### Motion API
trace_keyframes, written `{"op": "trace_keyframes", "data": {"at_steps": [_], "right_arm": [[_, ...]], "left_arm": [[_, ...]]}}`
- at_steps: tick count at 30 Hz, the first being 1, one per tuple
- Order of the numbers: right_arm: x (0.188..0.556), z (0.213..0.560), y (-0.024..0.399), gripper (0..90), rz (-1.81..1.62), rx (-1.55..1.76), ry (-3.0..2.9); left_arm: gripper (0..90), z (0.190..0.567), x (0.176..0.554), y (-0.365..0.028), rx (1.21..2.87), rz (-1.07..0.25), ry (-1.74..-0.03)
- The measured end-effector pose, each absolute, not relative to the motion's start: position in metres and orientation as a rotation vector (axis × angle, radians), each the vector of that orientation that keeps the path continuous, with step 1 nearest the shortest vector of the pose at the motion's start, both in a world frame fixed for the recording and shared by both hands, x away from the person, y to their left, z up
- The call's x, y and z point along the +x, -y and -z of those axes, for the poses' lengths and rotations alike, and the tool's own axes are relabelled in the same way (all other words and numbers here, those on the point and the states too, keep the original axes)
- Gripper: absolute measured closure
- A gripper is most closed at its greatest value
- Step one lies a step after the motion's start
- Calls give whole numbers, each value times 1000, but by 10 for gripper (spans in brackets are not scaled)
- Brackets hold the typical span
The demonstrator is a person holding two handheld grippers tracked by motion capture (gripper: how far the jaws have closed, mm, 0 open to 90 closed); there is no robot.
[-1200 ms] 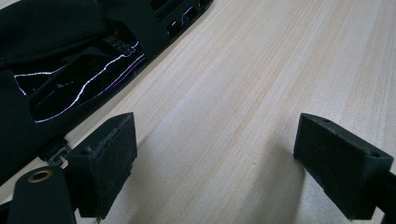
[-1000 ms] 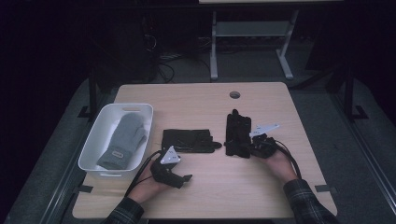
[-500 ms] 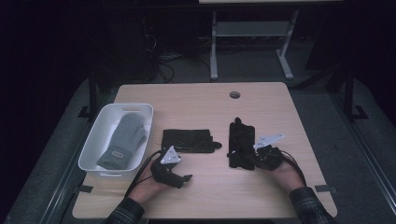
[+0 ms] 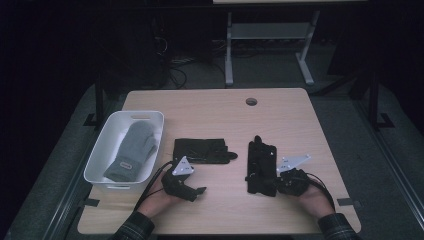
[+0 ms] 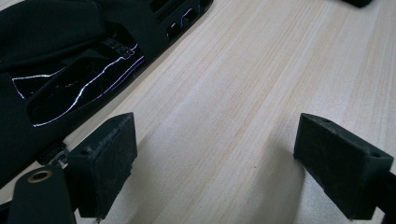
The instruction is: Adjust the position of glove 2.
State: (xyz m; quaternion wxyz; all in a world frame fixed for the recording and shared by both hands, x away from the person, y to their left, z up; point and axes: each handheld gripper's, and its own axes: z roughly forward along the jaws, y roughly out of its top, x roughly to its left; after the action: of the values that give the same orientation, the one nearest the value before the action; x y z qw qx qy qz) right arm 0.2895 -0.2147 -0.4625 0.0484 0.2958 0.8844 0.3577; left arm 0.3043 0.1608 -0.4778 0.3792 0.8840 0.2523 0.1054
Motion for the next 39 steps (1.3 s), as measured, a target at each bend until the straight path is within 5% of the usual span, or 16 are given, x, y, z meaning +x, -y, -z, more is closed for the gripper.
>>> {"op": "trace_keyframes", "data": {"at_steps": [13, 18, 20, 21, 27, 28, 29, 30, 35, 39], "right_arm": [[254, 460, 227, 899, -1084, 861, -2757], [253, 456, 229, 746, -1139, 835, -2718], [255, 453, 232, 655, -1166, 859, -2668], [259, 452, 237, 533, -1162, 901, -2605], [273, 456, 252, 385, -1087, 1033, -2478], [275, 457, 255, 364, -1083, 1050, -2451], [278, 457, 260, 344, -1065, 1084, -2415], [283, 460, 269, 330, -1042, 1132, -2371], [292, 469, 285, 286, -985, 1228, -2332], [297, 472, 295, 265, -964, 1280, -2301]], "left_arm": [[123, 478, 304, -160, 2258, -272, -654], [139, 474, 305, -157, 2296, -265, -675], [217, 471, 305, -157, 2300, -268, -672], [277, 469, 305, -157, 2298, -283, -672], [516, 457, 313, -156, 2267, -339, -697], [643, 455, 317, -155, 2266, -350, -711], [643, 454, 319, -155, 2259, -352, -721], [753, 452, 323, -154, 2254, -360, -742], [892, 449, 334, -148, 2277, -406, -769], [894, 448, 346, -146, 2280, -450, -830]]}}
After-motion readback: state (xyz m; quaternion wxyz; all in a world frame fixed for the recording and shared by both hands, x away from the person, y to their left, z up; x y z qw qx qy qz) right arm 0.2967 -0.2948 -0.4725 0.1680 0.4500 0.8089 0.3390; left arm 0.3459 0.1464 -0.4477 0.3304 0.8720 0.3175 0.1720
